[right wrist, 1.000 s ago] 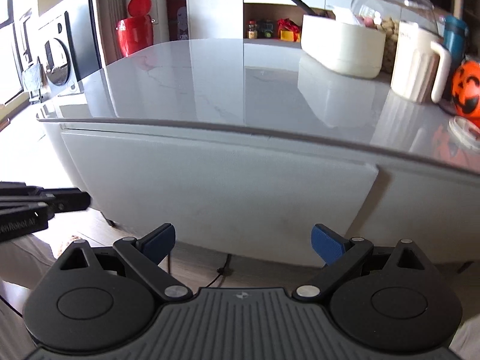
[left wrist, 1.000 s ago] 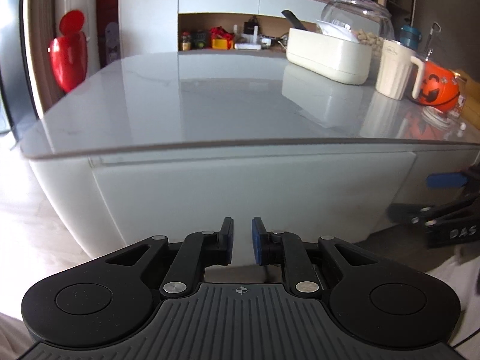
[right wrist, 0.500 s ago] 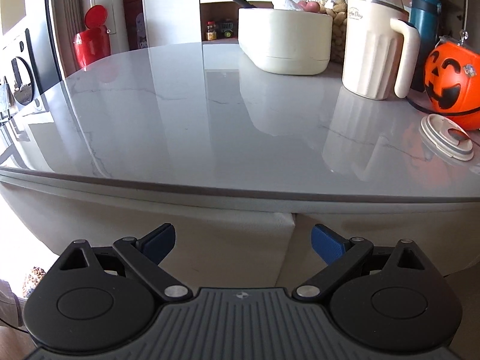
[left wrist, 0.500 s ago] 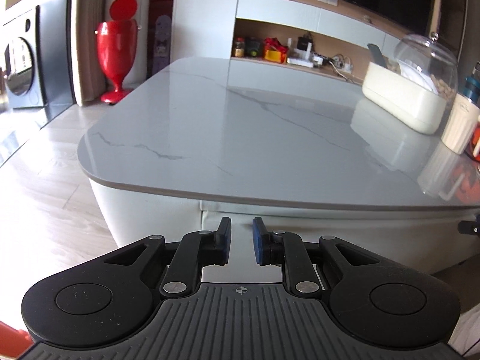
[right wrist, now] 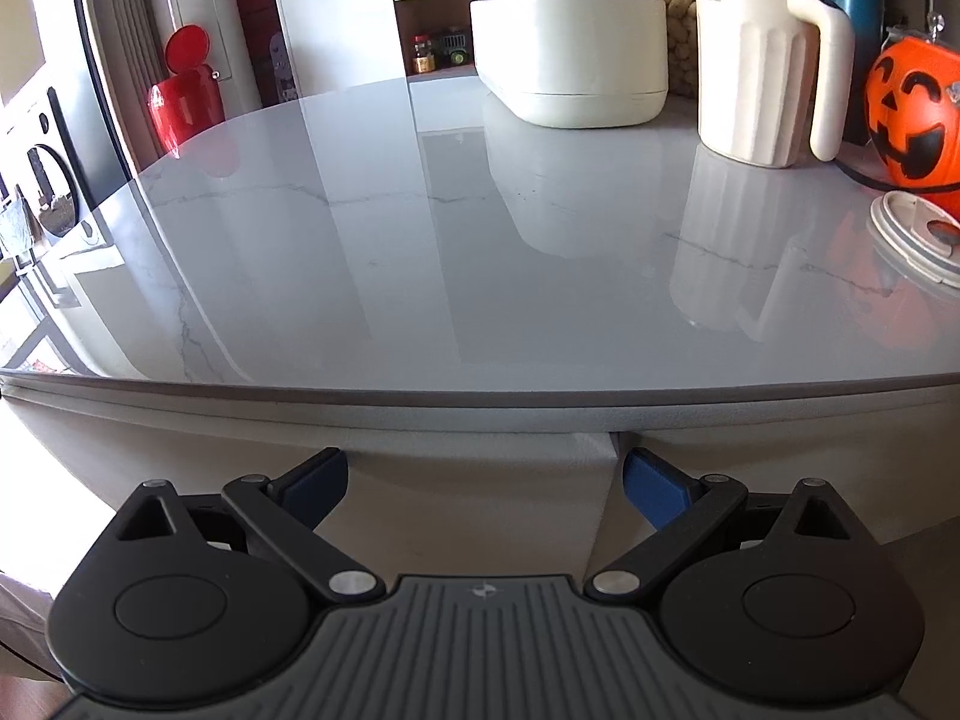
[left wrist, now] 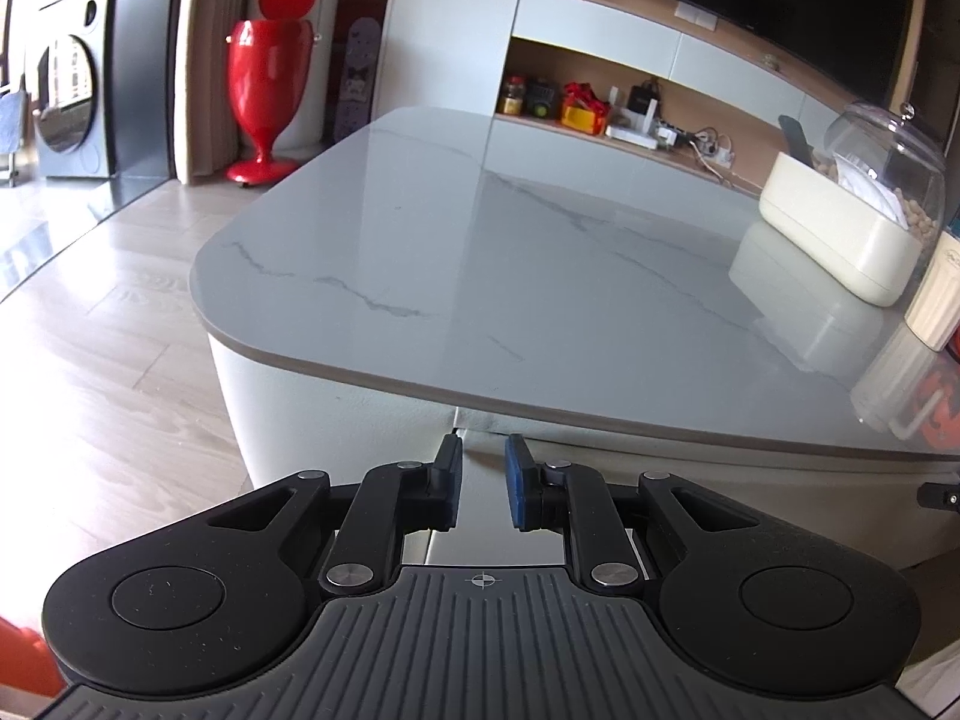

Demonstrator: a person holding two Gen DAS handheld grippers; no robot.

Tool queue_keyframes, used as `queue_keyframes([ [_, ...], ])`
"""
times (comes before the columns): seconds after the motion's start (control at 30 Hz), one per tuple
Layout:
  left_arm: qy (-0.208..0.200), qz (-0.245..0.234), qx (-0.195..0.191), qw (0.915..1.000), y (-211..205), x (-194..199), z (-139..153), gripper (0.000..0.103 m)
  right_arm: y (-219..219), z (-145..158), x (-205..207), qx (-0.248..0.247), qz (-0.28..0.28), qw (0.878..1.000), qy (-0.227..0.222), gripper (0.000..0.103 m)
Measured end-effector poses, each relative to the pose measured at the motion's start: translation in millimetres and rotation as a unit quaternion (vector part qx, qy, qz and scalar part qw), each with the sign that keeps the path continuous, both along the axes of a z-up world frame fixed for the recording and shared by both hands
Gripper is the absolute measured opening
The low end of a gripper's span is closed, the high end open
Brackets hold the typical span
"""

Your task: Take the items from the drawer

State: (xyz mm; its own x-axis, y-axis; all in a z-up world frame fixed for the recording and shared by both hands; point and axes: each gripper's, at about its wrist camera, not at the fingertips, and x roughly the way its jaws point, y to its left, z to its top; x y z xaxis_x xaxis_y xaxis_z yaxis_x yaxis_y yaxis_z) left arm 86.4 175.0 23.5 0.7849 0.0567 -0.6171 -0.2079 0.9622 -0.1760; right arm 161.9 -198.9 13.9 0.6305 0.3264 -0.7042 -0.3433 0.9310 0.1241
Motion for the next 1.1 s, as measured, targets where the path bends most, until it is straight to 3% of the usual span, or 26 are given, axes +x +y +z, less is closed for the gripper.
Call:
queue_keyframes([
  [0.37, 0.004, 0.004, -0.024, 0.9997, 8.5, 4.3, -2.3, 0.017, 11.9, -5.4, 0.5, -0.025, 0.018, 0.999, -0.006, 0.103],
  [0.5, 0.005, 0.008, -0.052, 0.9986, 15.2, 5.5, -2.1, 0.017, 13.2, -5.4, -0.2, -0.028, 0.018, 0.999, -0.007, 0.103],
  [0.67, 0.008, 0.001, -0.050, 0.9987, 15.7, 4.8, -3.3, 0.017, 13.5, -5.6, -5.6, -0.028, 0.022, 0.999, -0.008, 0.103],
  [0.87, 0.016, 0.004, -0.100, 0.9949, 27.7, 2.2, -9.8, 0.017, 13.2, -5.2, -10.6, -0.038, 0.031, 0.999, -0.014, 0.102],
  [1.1, -0.019, 0.023, -0.090, 0.9955, 30.9, -7.6, -4.0, 0.017, 7.3, 0.0, -19.6, -0.029, 0.035, 0.999, -0.007, 0.102],
])
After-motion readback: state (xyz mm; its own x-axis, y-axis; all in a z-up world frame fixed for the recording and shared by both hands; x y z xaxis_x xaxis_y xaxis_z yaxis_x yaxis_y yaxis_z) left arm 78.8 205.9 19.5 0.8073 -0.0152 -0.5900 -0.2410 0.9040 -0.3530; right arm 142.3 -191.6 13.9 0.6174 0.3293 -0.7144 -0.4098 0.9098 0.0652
